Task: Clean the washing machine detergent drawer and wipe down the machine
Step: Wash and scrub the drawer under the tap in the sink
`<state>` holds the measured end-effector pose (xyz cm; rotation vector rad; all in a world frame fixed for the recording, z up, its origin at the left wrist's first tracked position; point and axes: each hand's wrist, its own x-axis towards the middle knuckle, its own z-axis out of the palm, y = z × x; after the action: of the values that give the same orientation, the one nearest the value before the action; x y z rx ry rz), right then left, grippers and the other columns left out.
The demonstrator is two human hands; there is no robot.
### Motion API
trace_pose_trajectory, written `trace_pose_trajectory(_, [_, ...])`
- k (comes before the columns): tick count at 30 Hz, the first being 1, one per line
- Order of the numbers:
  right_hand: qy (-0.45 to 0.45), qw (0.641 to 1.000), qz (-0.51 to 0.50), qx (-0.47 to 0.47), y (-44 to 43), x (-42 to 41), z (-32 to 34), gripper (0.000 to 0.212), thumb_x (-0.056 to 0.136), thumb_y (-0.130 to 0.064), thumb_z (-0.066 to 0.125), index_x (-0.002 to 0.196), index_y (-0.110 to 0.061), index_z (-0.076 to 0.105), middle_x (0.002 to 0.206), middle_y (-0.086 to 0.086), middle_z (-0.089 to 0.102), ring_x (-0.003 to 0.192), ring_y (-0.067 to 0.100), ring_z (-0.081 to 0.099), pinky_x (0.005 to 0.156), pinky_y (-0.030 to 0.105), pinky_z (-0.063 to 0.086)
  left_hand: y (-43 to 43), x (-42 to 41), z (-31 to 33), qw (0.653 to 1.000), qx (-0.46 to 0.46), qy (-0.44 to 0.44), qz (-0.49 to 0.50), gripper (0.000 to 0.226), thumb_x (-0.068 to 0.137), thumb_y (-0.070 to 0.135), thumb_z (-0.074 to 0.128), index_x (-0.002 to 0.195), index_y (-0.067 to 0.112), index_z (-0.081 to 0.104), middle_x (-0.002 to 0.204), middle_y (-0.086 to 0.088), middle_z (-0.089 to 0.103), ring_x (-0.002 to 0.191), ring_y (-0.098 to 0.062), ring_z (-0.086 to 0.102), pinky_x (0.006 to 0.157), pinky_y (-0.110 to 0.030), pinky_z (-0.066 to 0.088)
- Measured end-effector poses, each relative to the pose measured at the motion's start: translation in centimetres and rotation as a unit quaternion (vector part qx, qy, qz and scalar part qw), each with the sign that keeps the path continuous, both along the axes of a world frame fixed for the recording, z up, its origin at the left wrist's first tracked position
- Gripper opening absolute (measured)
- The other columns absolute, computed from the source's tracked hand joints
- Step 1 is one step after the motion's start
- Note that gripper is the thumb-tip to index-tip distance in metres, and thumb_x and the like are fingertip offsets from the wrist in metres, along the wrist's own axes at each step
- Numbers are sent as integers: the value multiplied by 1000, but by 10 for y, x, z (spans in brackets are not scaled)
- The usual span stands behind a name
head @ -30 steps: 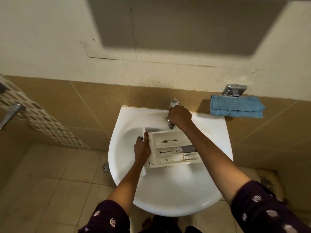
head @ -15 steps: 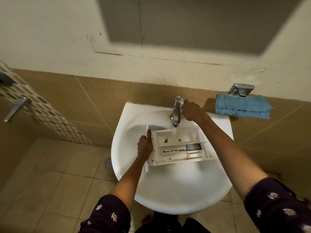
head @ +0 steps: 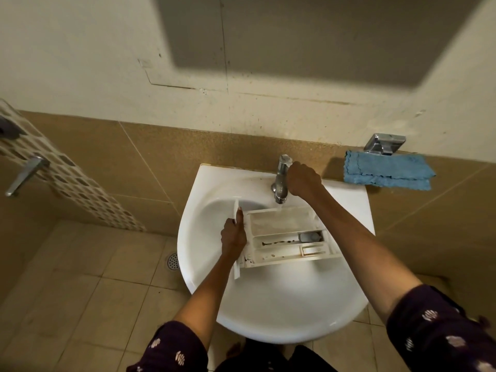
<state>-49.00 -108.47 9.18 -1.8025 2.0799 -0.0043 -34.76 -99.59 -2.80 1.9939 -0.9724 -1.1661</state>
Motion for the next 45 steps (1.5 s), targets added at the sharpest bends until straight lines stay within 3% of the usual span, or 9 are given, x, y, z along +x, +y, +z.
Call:
trace_pose_trajectory(15, [-5, 1000, 1, -12, 0, 1, -2, 32, 92, -13, 49, 122, -3, 47, 124, 12, 56, 115, 29, 55, 90, 33, 43, -5, 5, -10, 1000, 17, 24, -4, 70, 90, 63, 26, 104, 2, 57, 103, -16, 63, 97, -33, 59, 92, -46, 47])
trace_pose_trajectory(30, [-16, 999, -37, 4, -3, 7, -4, 34, 89, -15, 56, 121, -7, 51, 122, 8, 59, 113, 25, 57, 89, 31, 44, -6, 6, -13, 1000, 15, 21, -13, 69, 92, 60, 26, 104, -1, 57, 95, -15, 61, 85, -25, 57, 79, -37, 45])
trace_pose_trajectory(35, [-44, 999, -22, -14, -2, 4, -11, 32, 91, -15, 51, 121, -3, 49, 121, 11, 57, 112, 28, 56, 87, 33, 44, -7, 6, -12, 999, 17, 28, -14, 70, 91, 63, 26, 104, 2, 58, 96, -13, 64, 89, -28, 61, 85, -41, 49])
trace_pose_trajectory(38, [-146, 988, -39, -20, -1, -6, -16, 32, 96, -10, 39, 125, 2, 46, 121, 19, 53, 110, 35, 54, 80, 35, 41, -7, 5, -14, 999, 22, 29, -14, 70, 90, 64, 25, 104, 5, 58, 98, -14, 66, 91, -29, 62, 87, -43, 50])
trace_pose_trajectory(40, [-309, 939, -143, -39, 3, -16, -28, 30, 99, -9, 33, 120, 2, 50, 98, 20, 59, 86, 34, 59, 71, 36, 44, -7, 5, -11, 999, 25, 26, -14, 70, 90, 64, 25, 104, 4, 58, 98, -14, 65, 92, -30, 62, 87, -42, 49])
trace_pose_trajectory(41, [-440, 865, -238, -26, 8, -19, -35, 27, 99, -8, 31, 113, 1, 52, 84, 18, 58, 72, 28, 57, 66, 34, 44, -7, 5, -12, 999, 25, 26, -14, 70, 91, 63, 25, 105, 3, 58, 99, -15, 64, 92, -30, 61, 87, -42, 49])
trace_pose_trajectory(42, [-553, 764, -332, 13, 15, -21, -47, 24, 99, -4, 30, 108, 1, 52, 76, 16, 54, 65, 24, 53, 65, 32, 45, -7, 5, -11, 999, 24, 26, -15, 71, 91, 63, 25, 105, 2, 59, 98, -15, 64, 92, -31, 61, 86, -42, 49])
trace_pose_trajectory(43, [-621, 684, -377, 58, 23, -22, -61, 21, 98, 2, 30, 104, 3, 50, 75, 16, 52, 66, 22, 52, 70, 32, 48, -7, 6, -10, 999, 22, 26, -15, 71, 91, 63, 25, 104, 2, 59, 98, -15, 64, 92, -31, 62, 86, -42, 49])
trace_pose_trajectory(45, [-683, 604, -392, 122, 36, -19, -80, 21, 97, 7, 30, 98, 9, 51, 82, 19, 54, 75, 24, 55, 82, 37, 52, -8, 5, -11, 999, 24, 27, -20, 71, 90, 64, 26, 101, 1, 59, 94, -14, 65, 91, -31, 63, 86, -42, 50])
